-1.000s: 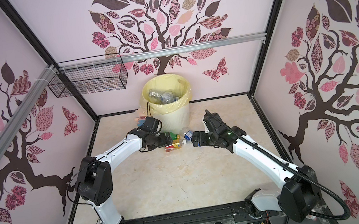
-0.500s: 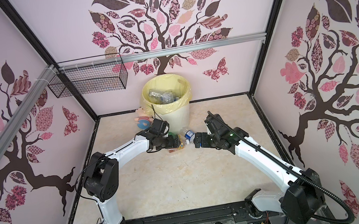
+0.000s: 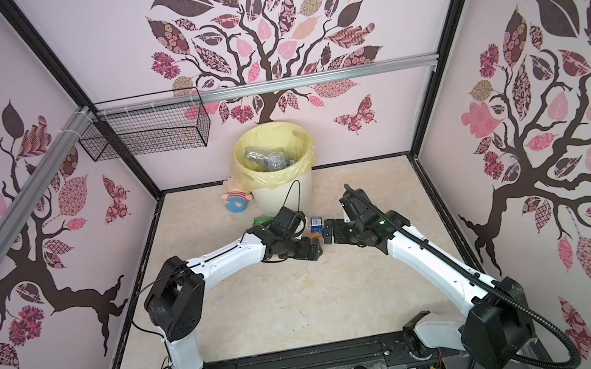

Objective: Throw the plastic bottles in the bin
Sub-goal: 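Lower left gripper onto the red-gold Dongpeng bottle while right gripper approaches, then close left gripper around the Dongpeng bottle body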

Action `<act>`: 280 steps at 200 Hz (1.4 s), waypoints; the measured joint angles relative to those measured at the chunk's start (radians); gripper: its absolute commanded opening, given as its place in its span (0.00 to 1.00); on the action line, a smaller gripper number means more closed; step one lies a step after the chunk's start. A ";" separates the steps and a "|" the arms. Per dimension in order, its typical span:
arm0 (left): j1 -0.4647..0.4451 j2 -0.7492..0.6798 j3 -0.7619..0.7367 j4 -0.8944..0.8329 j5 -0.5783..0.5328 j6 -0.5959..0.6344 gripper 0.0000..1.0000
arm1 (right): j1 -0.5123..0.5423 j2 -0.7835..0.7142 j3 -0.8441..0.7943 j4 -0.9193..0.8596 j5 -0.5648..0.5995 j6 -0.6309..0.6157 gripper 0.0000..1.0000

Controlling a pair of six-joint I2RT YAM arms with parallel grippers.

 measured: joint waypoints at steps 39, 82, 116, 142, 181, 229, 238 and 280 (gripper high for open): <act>-0.040 -0.070 -0.025 -0.049 -0.030 0.000 0.97 | -0.033 -0.008 -0.004 0.001 0.000 0.000 1.00; 0.008 -0.153 -0.019 -0.056 -0.084 0.021 0.97 | -0.067 -0.046 -0.004 0.000 0.000 0.000 1.00; 0.037 -0.112 0.012 -0.053 -0.095 0.056 0.97 | -0.076 -0.050 -0.005 -0.003 -0.003 0.004 0.99; 0.029 -0.053 0.040 -0.043 -0.078 0.091 0.97 | -0.087 -0.059 -0.005 -0.017 -0.010 0.008 0.99; 0.000 -0.001 0.059 -0.041 -0.077 0.151 0.97 | -0.125 -0.097 -0.026 -0.039 -0.023 0.015 1.00; -0.017 0.048 0.071 -0.021 -0.088 0.227 0.97 | -0.139 -0.107 -0.033 -0.066 -0.027 0.029 1.00; -0.021 0.057 0.071 -0.015 -0.090 0.237 0.97 | -0.139 -0.107 -0.033 -0.069 -0.029 0.031 1.00; -0.037 0.104 0.069 -0.003 -0.092 0.262 0.90 | -0.142 -0.107 -0.033 -0.072 -0.043 0.045 1.00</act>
